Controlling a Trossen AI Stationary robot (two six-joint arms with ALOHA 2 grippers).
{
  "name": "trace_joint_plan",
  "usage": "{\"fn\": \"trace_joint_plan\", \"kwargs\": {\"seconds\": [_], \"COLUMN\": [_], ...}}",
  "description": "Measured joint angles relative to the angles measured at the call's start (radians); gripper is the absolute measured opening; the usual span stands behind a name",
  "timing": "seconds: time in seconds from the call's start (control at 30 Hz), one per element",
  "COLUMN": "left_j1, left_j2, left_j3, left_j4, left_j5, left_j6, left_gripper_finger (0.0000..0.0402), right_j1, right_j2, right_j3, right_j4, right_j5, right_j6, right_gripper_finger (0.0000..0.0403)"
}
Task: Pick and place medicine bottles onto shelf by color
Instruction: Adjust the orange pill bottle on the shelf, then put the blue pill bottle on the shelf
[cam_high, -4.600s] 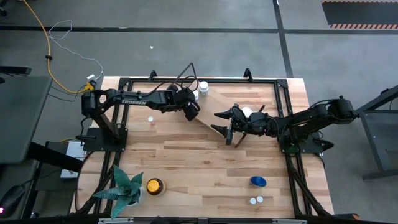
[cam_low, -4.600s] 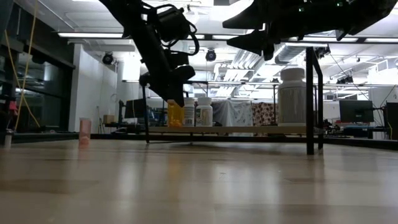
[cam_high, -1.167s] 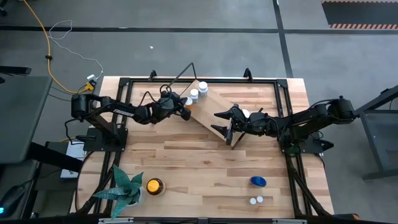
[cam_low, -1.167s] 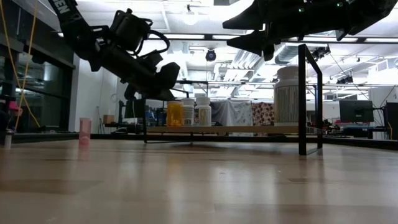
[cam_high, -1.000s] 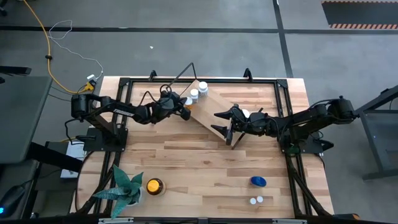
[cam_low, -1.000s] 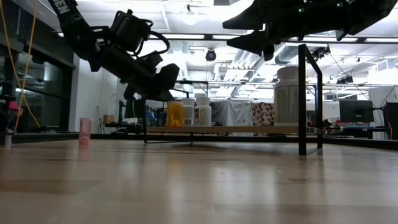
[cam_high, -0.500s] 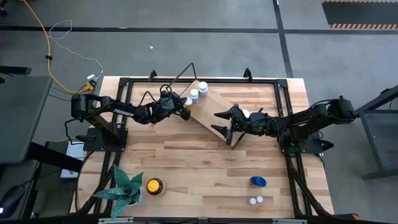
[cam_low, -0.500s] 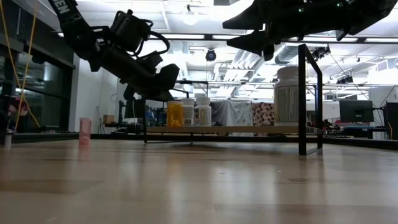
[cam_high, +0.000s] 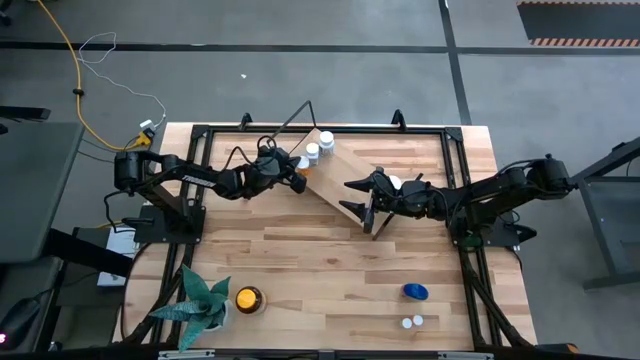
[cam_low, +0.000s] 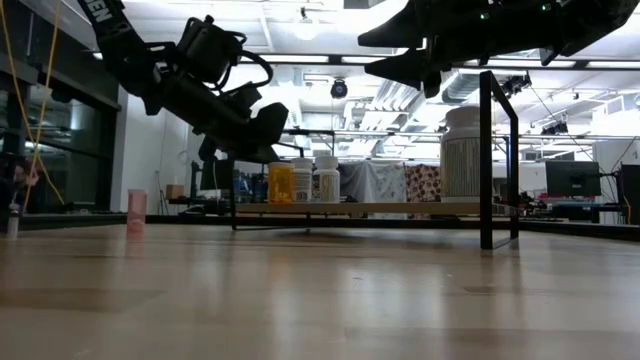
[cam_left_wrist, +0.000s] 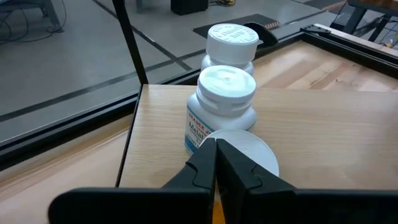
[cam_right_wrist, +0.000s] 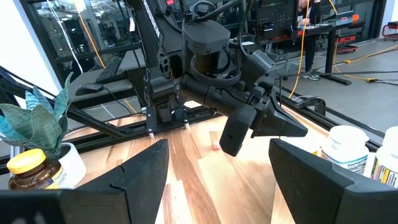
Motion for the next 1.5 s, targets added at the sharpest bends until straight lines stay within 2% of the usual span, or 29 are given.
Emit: {"fn": "trace_joint_plan", "kwargs": {"seconds": [0.73, 1.1, 1.3, 1.5], "left_j1": [0.008, 0.007, 0.007, -0.003], "left_j2": [-0.002, -0.008, -0.064, -0.172], "left_j3": [0.001, -0.001, -0.003, -0.002], "left_j4": [-0.025, -0.017, -0.015, -0.070], "left_j5": [0.048, 0.037, 0.036, 0.040], "left_j6": [0.007, 0.043, 0.100, 0.172], "left_gripper_finger": [0.0000, 0.0000, 0.0000, 0.0000], "right_j1": [0.000, 0.000, 0.000, 0.000], "right_j2": [0.000, 0.000, 0.000, 0.000], "right_j3": [0.000, 0.000, 0.000, 0.000], "right_j4": [0.000, 0.000, -0.007, -0.008], "right_j5": [0.000, 0.000, 0.000, 0.000], "right_j6": [0.000, 0.000, 0.000, 0.000], "right_gripper_finger": [0.0268, 0.0268, 0.0268, 0.0268]}}
